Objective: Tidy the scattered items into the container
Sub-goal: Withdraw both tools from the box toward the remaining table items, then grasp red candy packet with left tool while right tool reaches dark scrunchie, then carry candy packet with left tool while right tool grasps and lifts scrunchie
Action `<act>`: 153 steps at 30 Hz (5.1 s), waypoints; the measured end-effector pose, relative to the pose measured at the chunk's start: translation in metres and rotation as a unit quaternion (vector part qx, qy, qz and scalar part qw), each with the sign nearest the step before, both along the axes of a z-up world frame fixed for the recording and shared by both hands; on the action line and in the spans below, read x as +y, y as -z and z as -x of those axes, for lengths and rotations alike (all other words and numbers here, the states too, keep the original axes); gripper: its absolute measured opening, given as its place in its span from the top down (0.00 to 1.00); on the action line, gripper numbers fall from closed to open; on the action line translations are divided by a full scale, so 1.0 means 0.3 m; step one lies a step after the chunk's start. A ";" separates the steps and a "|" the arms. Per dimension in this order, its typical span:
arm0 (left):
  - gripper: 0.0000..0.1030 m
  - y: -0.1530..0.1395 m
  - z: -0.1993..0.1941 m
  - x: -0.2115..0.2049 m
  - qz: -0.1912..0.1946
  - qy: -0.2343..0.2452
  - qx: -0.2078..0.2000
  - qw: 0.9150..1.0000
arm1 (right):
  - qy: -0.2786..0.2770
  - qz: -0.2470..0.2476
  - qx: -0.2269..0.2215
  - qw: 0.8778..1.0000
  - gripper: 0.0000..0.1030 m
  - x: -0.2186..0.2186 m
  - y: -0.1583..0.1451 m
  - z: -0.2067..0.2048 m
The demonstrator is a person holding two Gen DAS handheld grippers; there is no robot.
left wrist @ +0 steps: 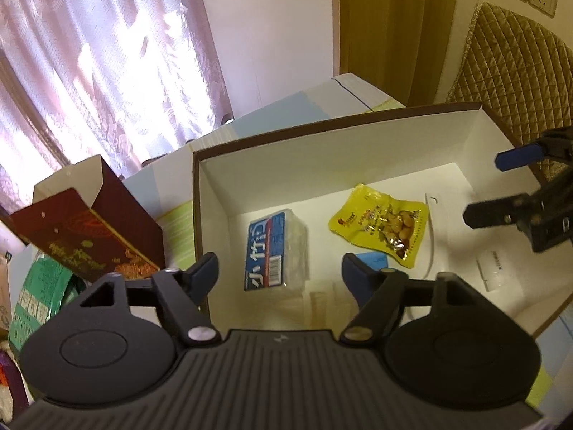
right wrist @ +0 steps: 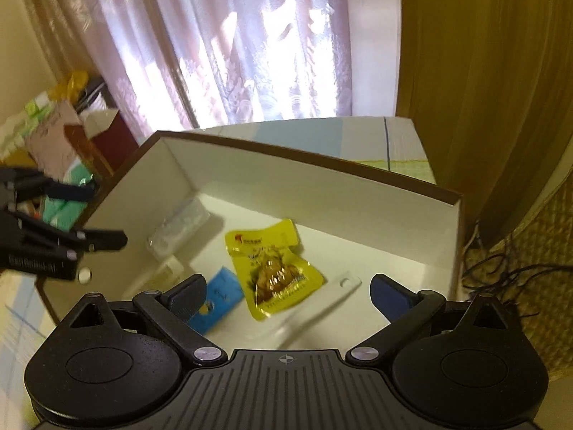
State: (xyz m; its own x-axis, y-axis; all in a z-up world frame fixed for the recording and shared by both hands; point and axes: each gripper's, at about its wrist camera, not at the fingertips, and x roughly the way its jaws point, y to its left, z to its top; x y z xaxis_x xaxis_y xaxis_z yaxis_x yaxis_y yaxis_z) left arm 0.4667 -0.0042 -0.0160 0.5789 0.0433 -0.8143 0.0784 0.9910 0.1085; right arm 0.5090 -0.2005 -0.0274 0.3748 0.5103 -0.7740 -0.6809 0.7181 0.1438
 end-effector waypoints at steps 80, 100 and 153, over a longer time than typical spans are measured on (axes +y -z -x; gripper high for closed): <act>0.35 0.259 0.776 -0.342 0.015 0.151 -0.004 0.988 | 0.130 0.026 0.067 0.989 0.00 -0.536 0.240 0.600; 0.77 0.328 0.691 -0.346 0.040 0.175 0.025 0.983 | 0.110 -0.053 0.106 0.987 0.00 -0.481 0.220 0.543; 0.78 0.035 0.779 -0.074 0.045 0.039 -0.018 0.998 | -0.065 -0.090 0.097 0.989 0.75 -0.278 0.019 0.592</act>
State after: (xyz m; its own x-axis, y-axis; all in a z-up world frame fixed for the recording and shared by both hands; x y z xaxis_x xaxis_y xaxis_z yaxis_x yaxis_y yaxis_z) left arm 0.2330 -0.0266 -0.0265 0.6064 -0.0747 -0.7917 0.1531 0.9879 0.0241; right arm 0.3314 -0.2838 -0.0332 0.1503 0.6799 -0.7177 -0.7132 0.5773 0.3975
